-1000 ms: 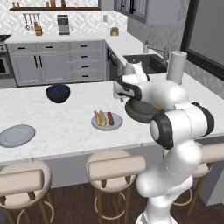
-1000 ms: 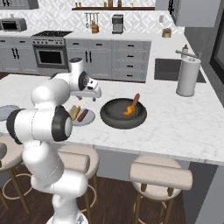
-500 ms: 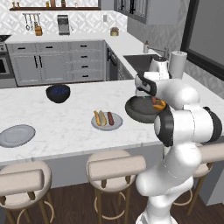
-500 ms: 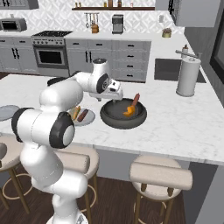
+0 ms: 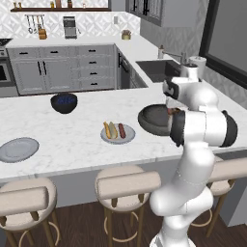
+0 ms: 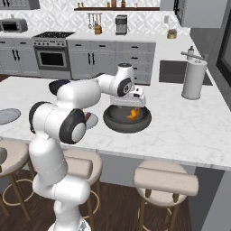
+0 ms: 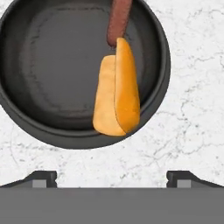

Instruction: Place one bun and one sausage from the bowl on each plate.

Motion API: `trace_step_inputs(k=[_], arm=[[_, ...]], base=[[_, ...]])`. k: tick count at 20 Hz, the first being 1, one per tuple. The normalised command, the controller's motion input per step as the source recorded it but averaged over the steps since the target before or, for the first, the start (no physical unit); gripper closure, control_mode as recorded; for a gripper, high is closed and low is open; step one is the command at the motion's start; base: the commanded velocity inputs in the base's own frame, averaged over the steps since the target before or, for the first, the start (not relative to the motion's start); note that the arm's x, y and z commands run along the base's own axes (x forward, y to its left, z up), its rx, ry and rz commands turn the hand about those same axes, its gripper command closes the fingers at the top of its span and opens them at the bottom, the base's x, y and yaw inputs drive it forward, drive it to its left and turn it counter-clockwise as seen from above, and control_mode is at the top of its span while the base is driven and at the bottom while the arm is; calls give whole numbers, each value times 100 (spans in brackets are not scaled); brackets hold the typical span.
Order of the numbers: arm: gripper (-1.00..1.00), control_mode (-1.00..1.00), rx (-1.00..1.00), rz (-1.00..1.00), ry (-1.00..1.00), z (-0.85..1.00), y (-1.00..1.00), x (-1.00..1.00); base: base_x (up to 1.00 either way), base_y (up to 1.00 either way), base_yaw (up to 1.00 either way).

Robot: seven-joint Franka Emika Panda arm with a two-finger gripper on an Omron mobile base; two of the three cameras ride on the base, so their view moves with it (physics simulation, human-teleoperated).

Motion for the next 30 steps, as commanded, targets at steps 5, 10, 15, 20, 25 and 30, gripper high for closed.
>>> trace_step_inputs(k=[5, 10, 15, 20, 25, 30], arm=[[-100, -100, -3, 0, 13, -11, -13, 40], [-100, -100, 0, 0, 8, -29, 0, 44], [-100, -100, -2, 0, 10, -38, 0, 12], [-100, -100, 0, 0, 10, -22, -1, 0], [-100, -100, 0, 0, 10, -19, 0, 0], [-100, -100, 0, 0, 7, -10, 0, 0]], base=[[0, 0, 0], [0, 0, 0], [0, 0, 0], [0, 0, 0], [0, 0, 0], [0, 0, 0]])
